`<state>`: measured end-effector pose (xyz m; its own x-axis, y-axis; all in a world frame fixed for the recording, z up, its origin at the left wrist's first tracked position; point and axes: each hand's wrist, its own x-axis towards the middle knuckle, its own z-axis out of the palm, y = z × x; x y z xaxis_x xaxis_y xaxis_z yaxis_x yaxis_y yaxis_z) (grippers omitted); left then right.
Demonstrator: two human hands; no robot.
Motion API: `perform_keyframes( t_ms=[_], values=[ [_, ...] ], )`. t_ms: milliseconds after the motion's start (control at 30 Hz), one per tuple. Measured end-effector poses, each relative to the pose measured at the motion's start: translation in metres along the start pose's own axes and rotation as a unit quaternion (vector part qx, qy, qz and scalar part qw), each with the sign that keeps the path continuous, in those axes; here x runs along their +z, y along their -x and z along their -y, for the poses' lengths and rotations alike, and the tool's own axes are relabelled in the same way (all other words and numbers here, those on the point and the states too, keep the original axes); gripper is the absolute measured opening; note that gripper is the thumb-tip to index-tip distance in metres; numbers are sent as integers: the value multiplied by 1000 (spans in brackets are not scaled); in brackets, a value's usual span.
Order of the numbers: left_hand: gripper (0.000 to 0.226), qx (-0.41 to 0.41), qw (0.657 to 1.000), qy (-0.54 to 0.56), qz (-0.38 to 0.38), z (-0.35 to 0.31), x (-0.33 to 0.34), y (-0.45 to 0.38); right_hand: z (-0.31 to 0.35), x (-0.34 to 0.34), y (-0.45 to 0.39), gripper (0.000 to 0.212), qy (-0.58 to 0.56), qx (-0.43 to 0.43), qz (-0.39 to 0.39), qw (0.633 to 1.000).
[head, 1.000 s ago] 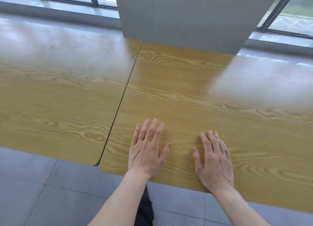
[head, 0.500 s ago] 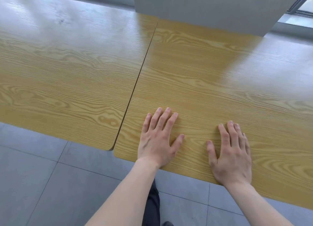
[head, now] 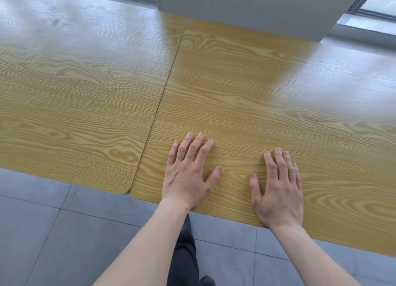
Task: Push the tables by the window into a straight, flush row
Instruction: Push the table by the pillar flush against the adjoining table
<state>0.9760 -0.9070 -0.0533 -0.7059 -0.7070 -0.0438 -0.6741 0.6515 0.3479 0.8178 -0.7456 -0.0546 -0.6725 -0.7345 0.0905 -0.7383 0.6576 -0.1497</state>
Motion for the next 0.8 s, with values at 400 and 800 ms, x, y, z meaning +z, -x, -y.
perform_keyframes(
  t_ms=[400, 800],
  values=[
    [69, -5, 1000, -3, 2, -2, -1, -1, 0, 1, 0, 66, -2, 6, 10, 1000],
    [70, 5, 1000, -13, 24, -2, -4, 0, 0, -3, 1, 68, 1, 3, 42, 999]
  ],
)
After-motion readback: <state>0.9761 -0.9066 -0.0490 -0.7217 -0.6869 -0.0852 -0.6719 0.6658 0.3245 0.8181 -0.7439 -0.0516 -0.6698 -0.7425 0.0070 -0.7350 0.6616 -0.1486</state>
